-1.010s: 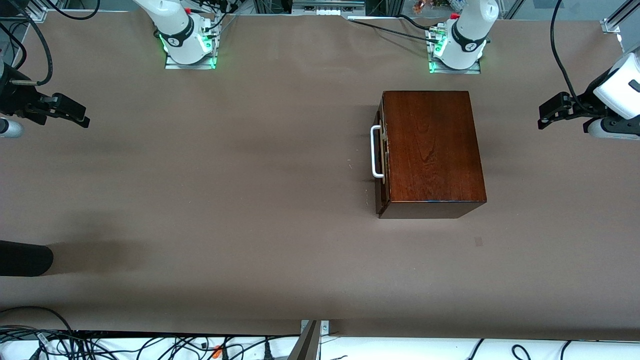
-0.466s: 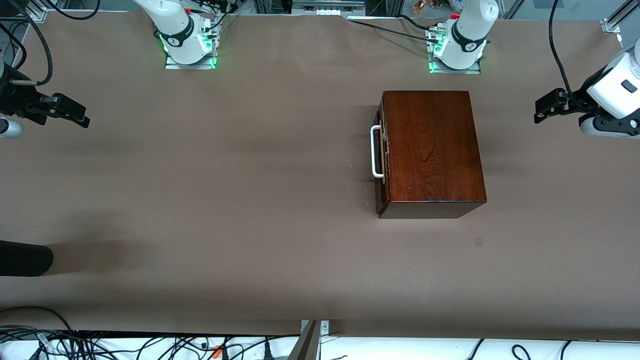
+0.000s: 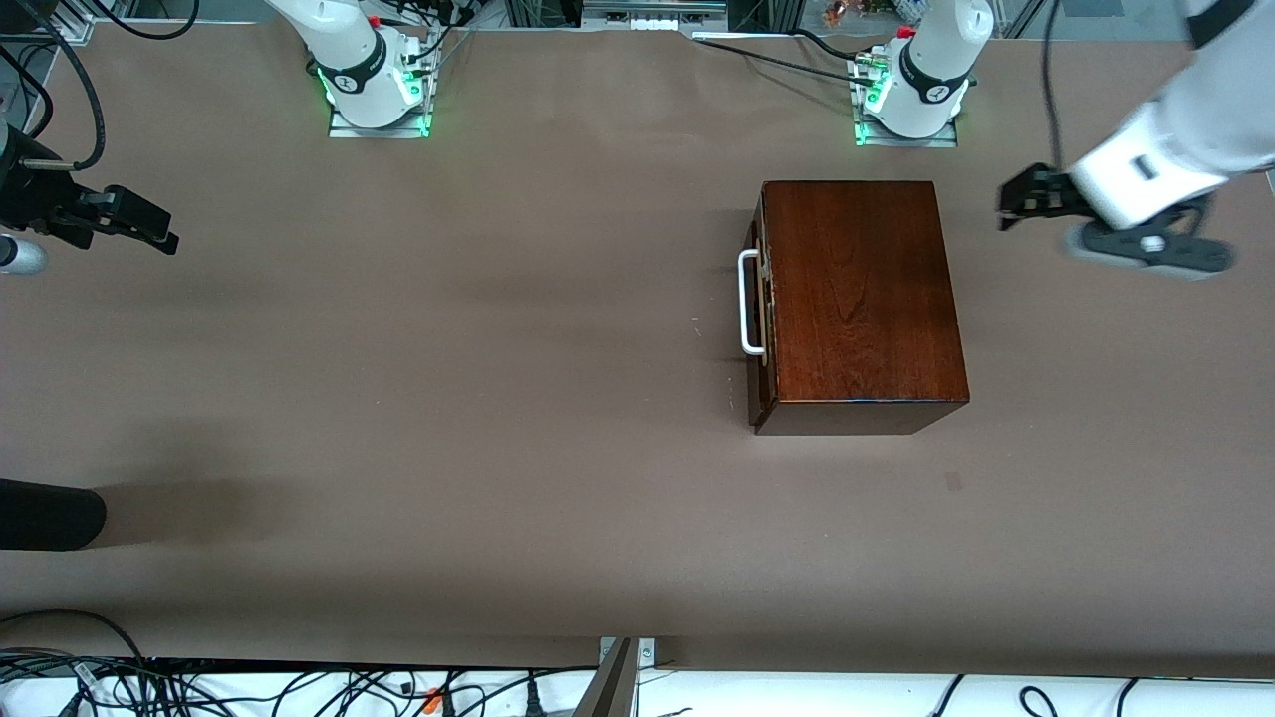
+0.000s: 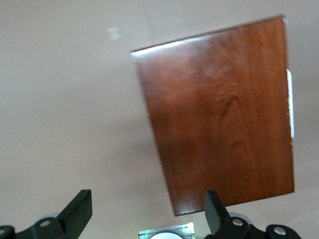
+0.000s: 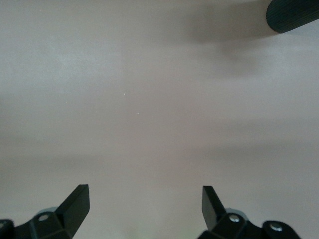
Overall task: Open drawer, take yellow block, close drawer
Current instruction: 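Reach the left gripper to the white drawer handle of the wooden box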
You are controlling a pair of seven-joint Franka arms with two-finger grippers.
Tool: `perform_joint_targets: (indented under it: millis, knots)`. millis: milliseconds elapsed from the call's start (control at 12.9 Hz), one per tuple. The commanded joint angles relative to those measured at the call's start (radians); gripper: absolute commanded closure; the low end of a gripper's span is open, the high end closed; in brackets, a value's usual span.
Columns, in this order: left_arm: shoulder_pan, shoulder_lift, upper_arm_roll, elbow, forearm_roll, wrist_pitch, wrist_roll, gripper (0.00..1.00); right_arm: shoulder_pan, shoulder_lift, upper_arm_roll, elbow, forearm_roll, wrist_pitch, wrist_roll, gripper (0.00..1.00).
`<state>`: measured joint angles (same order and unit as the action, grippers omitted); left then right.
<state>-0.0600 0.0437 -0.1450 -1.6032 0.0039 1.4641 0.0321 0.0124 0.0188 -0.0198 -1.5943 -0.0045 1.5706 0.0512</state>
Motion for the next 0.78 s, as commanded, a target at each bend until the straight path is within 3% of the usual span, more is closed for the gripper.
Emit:
perform_joint_targets:
  millis: [0, 311, 699]
  knots:
    - [0.0, 0.089, -0.091, 0.038, -0.013, -0.004, -0.021, 0.0, -0.014, 0.007, 0.009, 0.017, 0.017, -0.001, 0.009, 0.0]
    - [-0.026, 0.206, -0.223, 0.098, -0.01, 0.073, -0.208, 0.0, -0.014, 0.007, 0.009, 0.017, 0.017, -0.001, 0.009, 0.0]
    - [-0.231, 0.3, -0.22, 0.088, 0.014, 0.237, -0.547, 0.0, -0.014, 0.007, 0.009, 0.017, 0.017, -0.001, 0.009, 0.0]
